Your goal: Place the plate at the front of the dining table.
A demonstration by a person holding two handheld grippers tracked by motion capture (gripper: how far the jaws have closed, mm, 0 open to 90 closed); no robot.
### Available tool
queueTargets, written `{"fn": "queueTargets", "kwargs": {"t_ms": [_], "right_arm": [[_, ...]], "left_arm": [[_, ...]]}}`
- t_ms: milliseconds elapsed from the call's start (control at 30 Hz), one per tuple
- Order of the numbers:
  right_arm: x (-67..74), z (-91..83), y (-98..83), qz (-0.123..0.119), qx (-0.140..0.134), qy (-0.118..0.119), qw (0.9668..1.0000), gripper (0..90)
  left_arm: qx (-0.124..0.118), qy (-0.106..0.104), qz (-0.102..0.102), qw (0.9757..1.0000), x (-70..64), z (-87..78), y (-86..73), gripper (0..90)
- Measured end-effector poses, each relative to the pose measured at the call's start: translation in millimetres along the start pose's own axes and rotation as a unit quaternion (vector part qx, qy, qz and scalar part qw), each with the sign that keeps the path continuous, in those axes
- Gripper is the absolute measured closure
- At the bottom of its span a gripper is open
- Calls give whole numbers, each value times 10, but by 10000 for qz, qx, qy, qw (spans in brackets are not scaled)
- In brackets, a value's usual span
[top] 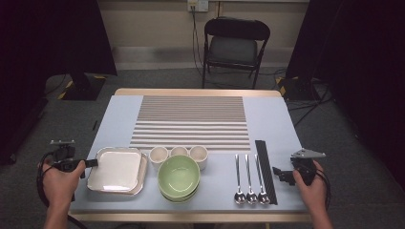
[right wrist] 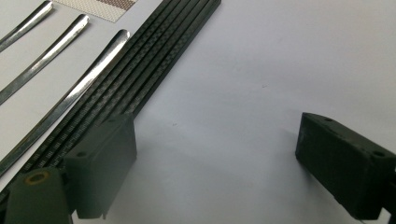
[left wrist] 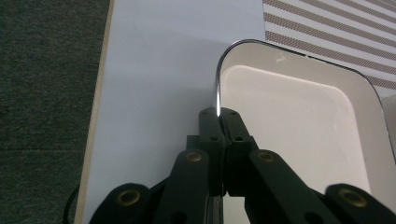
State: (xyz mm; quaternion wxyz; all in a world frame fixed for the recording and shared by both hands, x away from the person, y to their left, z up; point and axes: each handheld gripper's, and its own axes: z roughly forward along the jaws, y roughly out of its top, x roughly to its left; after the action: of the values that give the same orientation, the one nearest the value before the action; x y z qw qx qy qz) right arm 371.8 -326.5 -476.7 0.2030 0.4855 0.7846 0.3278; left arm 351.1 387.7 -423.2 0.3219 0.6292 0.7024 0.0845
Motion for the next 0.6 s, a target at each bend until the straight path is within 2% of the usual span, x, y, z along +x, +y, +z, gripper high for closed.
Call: {"fn": "queueTargets", "kwargs": {"t_ms": [300,433,600], "right_arm": [[-1,-1,0,-3,3,6,10000,112],[0,-1,0,-1,0,9,10000,113],[0,-1,0,-1,2,10,10000,113]], "left_arm": [[-33,-14,-95,9999,7,-40,22,890],[-107,-24,-196,9997,14,-61,53,890],[-121,-12,-179,9998,2,-55,87,890]]}}
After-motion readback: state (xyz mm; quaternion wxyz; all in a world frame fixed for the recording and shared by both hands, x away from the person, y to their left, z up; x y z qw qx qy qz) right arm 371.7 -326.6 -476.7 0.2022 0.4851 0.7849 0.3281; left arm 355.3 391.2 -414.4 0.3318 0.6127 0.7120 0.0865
